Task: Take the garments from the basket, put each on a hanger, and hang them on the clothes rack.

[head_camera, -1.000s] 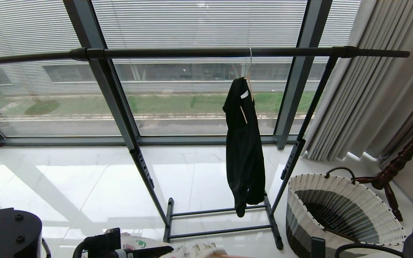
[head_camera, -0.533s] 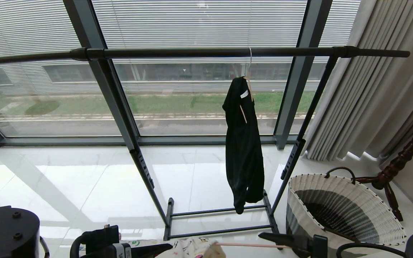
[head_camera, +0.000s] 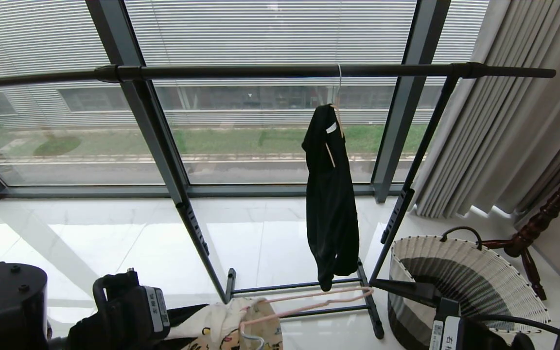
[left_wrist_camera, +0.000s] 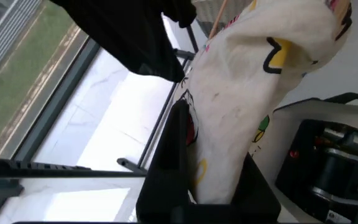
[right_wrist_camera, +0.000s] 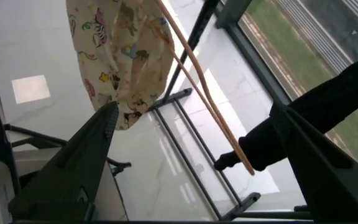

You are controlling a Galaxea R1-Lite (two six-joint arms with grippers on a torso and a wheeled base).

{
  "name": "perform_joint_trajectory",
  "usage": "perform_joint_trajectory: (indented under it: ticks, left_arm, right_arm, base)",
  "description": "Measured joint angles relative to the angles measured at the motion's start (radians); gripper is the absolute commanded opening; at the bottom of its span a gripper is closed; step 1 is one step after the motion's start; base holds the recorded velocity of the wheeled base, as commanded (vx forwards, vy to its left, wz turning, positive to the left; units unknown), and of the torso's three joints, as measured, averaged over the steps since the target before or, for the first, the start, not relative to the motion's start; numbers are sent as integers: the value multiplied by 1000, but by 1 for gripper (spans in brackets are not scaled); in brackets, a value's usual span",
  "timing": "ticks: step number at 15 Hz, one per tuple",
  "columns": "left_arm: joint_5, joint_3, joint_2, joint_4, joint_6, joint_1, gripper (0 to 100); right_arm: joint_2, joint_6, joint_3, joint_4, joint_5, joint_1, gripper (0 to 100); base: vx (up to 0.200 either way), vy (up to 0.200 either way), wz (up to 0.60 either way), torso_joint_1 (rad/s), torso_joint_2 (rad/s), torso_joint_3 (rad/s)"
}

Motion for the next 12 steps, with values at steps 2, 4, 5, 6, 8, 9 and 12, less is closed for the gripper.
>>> perform_joint_trajectory:
  ticks: [2, 4, 5, 6, 8, 9, 12]
  left_arm:
    - [-24, -11, -1, 1, -148, 41, 0]
    - [-25, -74, -1, 1, -286, 52, 0]
    - [-24, -108, 0, 2, -317, 55, 0]
    - [-23, -137, -2, 2, -329, 57, 0]
    - [-23, -165, -12, 3, -331, 58, 0]
    - [-22, -172, -21, 4, -331, 57, 0]
    - [-22, -179, -55, 4, -330, 56, 0]
  right_arm:
    - [-12, -2, 0, 0, 2, -8, 100]
    - [-14, -1, -1, 0, 5, -8, 100]
    - [-12, 6, -1, 0, 6, -9, 100]
    - [-4, 30, -3, 0, 5, -9, 100]
    - [27, 134, -17, -1, -1, -10, 100]
    - [51, 203, -39, -2, -15, -10, 100]
    - [149, 403, -139, -6, -131, -16, 100]
  base:
    - [0, 0, 0, 0, 0, 0]
    - [0, 0, 0, 0, 0, 0]
    - [0, 0, 0, 0, 0, 0]
    - [0, 0, 0, 0, 0, 0]
    - [0, 0, 0, 0, 0, 0]
    - [0, 0, 0, 0, 0, 0]
    - [0, 0, 0, 0, 0, 0]
